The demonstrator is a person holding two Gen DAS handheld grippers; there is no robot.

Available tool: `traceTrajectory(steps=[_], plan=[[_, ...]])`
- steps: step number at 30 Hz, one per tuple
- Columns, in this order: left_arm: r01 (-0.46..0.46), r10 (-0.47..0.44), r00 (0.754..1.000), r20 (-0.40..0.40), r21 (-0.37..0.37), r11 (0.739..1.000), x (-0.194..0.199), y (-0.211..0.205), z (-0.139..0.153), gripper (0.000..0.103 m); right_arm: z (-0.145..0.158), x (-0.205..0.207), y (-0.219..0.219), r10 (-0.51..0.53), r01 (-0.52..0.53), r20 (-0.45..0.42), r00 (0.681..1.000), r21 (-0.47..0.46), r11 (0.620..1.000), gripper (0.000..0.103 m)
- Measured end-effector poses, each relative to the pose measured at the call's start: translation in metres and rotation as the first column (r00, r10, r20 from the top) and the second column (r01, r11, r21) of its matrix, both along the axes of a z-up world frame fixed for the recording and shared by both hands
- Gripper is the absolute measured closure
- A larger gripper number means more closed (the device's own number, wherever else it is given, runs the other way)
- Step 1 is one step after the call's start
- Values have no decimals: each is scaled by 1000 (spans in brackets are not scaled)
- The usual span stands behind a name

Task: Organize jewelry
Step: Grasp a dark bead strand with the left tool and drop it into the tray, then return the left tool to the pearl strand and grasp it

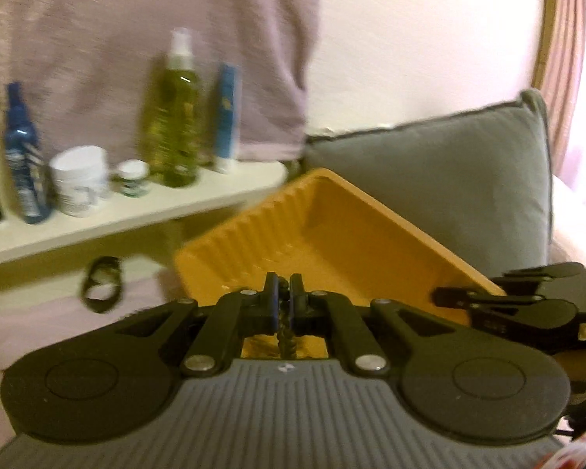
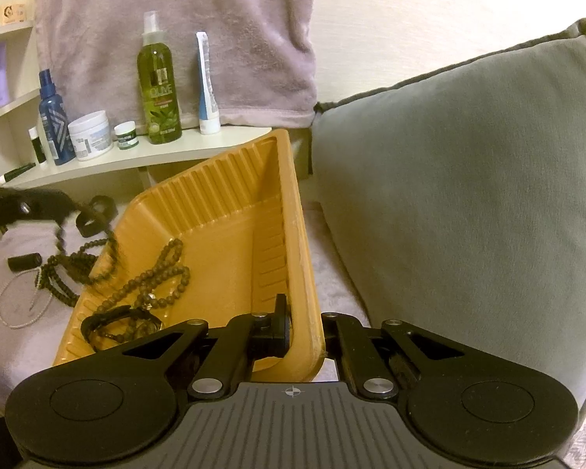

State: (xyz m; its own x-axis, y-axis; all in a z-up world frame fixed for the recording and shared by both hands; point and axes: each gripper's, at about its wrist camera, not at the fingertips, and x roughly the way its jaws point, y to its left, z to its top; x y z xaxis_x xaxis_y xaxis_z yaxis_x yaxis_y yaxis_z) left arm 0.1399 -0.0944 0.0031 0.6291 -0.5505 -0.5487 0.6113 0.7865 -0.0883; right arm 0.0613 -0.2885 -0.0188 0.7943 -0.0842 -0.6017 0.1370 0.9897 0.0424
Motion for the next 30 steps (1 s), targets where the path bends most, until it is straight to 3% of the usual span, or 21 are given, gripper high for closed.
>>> traceTrajectory(steps=[8,14,22,30], plan=[[77,-76,994,-74,9,997,-9,-29,-20,99,-1,0,-2,0,0,-1,1000,9,1000,98],[68,-67,994,-89,9,998,-10,-28,-26,95,-1,0,-2,1,-1,-2,1000,11,1000,98],[-115,115,992,-53,-2,993,-1,30,-16,90,-1,0,-2,1,-1,-1,1000,11,1000,98],[-348,349,937,-1,44,936,4,108,-14,88,-2,1,-3,-1,1,-5,1000,13,1000,98]])
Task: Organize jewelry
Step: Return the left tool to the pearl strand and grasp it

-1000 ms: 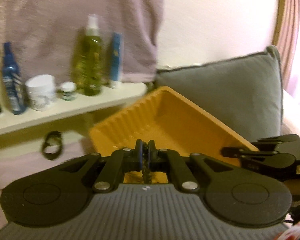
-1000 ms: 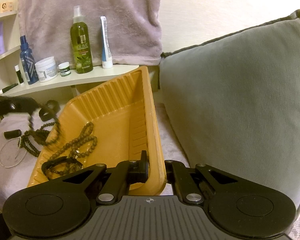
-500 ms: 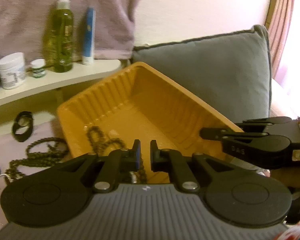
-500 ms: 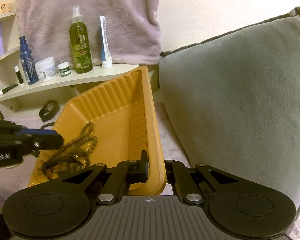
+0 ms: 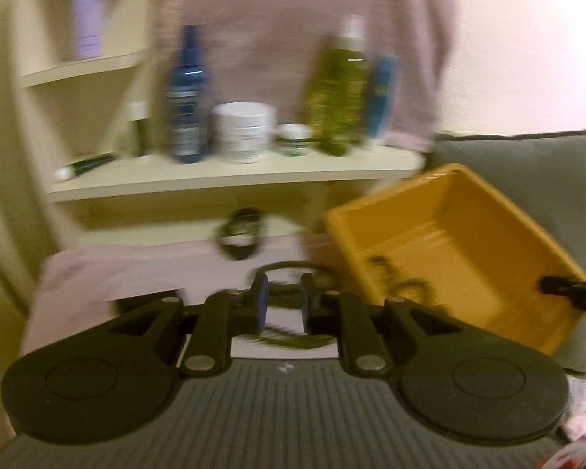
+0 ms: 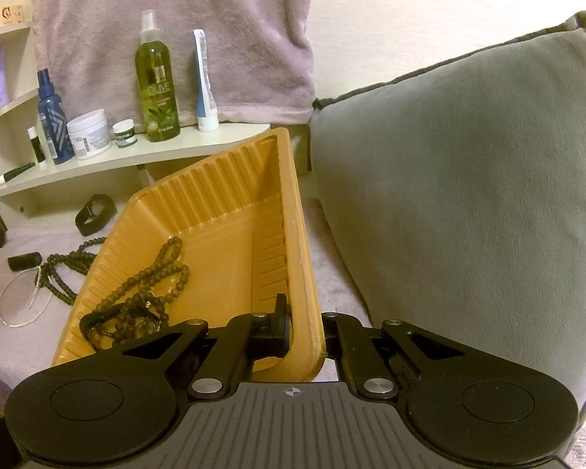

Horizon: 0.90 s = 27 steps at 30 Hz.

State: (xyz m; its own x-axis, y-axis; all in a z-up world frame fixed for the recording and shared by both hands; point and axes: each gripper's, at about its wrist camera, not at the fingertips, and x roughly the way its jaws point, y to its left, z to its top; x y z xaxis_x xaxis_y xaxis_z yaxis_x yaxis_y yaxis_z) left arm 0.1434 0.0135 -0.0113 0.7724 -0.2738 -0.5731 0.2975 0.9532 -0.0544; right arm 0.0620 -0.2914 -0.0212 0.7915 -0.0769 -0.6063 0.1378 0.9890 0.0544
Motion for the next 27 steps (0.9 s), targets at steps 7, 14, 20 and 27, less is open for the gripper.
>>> traceTrajectory(steps=[7,14,20,27], plan=[[-122,123,992,-8,66,990,-2,44,-12,85,-1,2,-1,2,-2,-7,1000,0,1000,99],[-117,120,991,-54,53,992,-5,48,-35,85,-3,4,-1,3,-4,-15,1000,-6,1000,99],[-85,89,993,-81,51,995,2,31,-55,85,-3,3,-1,7,-7,-20,1000,-7,1000,99],[-80,83,991,-110,35,996,21,24,-71,85,-4,3,-1,6,-6,-20,1000,-8,1000,99]])
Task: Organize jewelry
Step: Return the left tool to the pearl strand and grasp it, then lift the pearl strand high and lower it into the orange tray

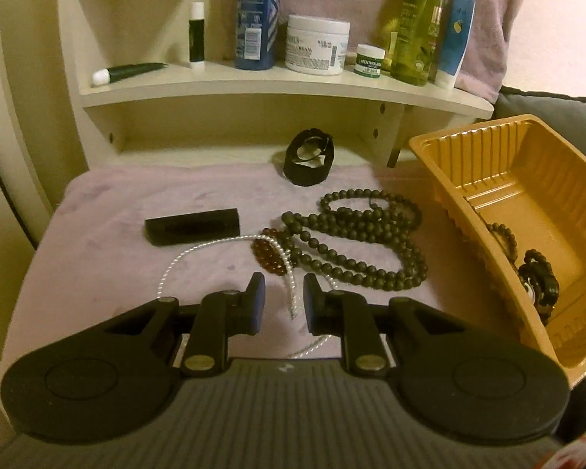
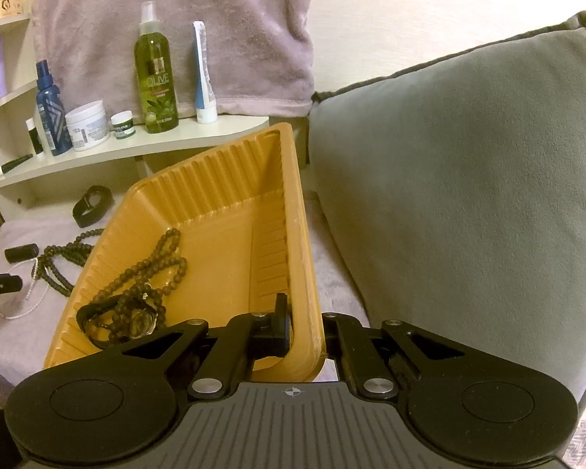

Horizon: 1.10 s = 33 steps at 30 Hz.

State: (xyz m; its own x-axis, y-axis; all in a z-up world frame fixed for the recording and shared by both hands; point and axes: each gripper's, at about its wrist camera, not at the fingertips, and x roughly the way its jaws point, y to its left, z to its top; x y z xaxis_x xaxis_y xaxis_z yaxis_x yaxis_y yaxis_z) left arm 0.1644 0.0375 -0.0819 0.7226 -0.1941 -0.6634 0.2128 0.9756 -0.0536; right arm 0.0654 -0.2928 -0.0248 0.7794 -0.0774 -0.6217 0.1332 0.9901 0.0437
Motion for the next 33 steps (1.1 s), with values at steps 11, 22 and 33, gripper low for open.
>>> traceTrajectory(steps=[11,22,33], plan=[[24,-22,999,-33,52,998,16,-7,-16,101,-5,1,-4,-6,6,-10,1000,-4,1000,98],[24,-26,998,57,43,999,8,14,25,101,-5,3,-4,-4,4,-7,1000,-4,1000,99],[57,-57,984,172,1,998,0,24,92,102,-2,-2,-2,-2,2,8,1000,-1,1000,99]])
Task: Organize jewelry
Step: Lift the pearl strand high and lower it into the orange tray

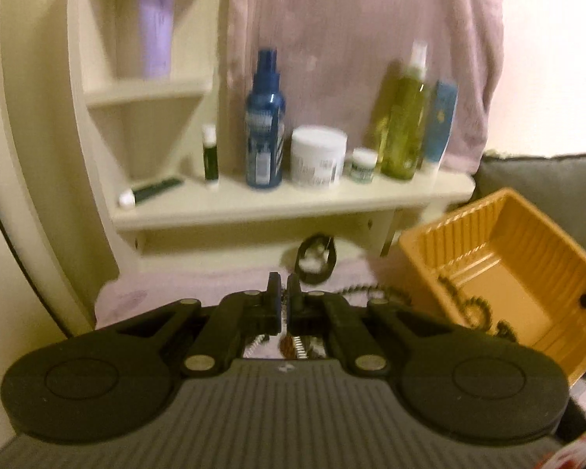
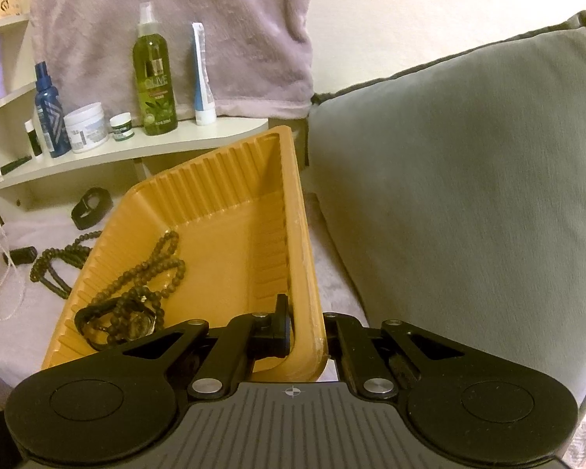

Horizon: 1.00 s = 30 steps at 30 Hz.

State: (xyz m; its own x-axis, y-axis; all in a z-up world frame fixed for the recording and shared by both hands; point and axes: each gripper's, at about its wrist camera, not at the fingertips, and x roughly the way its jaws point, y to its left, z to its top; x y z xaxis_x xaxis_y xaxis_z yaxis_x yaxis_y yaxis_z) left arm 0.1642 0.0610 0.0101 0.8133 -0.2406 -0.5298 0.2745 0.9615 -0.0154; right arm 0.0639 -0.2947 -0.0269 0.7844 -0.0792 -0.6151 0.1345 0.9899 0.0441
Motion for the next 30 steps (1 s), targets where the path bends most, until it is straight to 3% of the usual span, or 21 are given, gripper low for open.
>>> traceTrajectory(steps=[10,17,23,30], plan=[[106,-103,990,94,-28,994,-8,-28,52,101,3,0,1,1,-1,18,1000,3,1000,99],[245,-234,960,152,-64,967,-13,-78,78,101,3,0,1,-1,1,21,1000,8,1000,99],[370,-355,924,142,-97,924,-15,-128,77,101,4,-1,2,-7,6,28,1000,18,1000,98],[463,-458,886,68,-128,877,-16,-176,53,101,3,-1,1,-13,12,29,1000,28,1000,98]])
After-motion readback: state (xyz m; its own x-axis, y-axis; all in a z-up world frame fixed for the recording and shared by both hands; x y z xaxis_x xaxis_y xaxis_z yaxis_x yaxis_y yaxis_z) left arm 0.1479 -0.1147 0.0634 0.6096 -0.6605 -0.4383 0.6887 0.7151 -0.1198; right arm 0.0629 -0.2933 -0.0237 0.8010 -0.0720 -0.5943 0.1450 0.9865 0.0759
